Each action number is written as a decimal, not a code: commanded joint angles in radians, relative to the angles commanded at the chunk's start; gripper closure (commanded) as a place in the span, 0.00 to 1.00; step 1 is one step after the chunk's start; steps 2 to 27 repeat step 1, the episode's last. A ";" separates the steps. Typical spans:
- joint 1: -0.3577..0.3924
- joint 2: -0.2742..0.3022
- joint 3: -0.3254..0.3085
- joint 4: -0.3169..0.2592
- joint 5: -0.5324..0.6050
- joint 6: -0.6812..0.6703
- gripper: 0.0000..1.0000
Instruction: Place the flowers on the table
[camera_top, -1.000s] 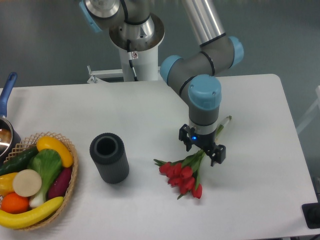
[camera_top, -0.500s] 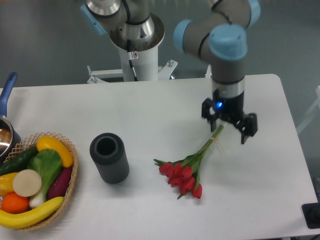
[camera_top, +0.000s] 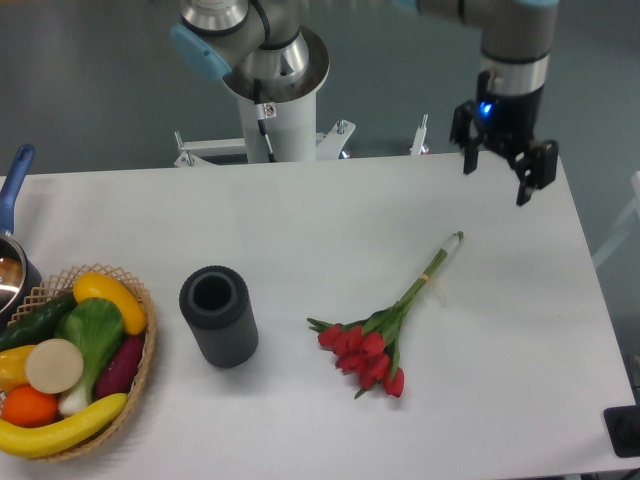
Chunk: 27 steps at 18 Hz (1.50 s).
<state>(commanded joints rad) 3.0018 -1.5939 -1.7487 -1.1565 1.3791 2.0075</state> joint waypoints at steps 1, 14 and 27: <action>0.003 0.002 0.000 -0.008 0.000 0.010 0.00; 0.003 0.002 0.000 -0.008 0.000 0.010 0.00; 0.003 0.002 0.000 -0.008 0.000 0.010 0.00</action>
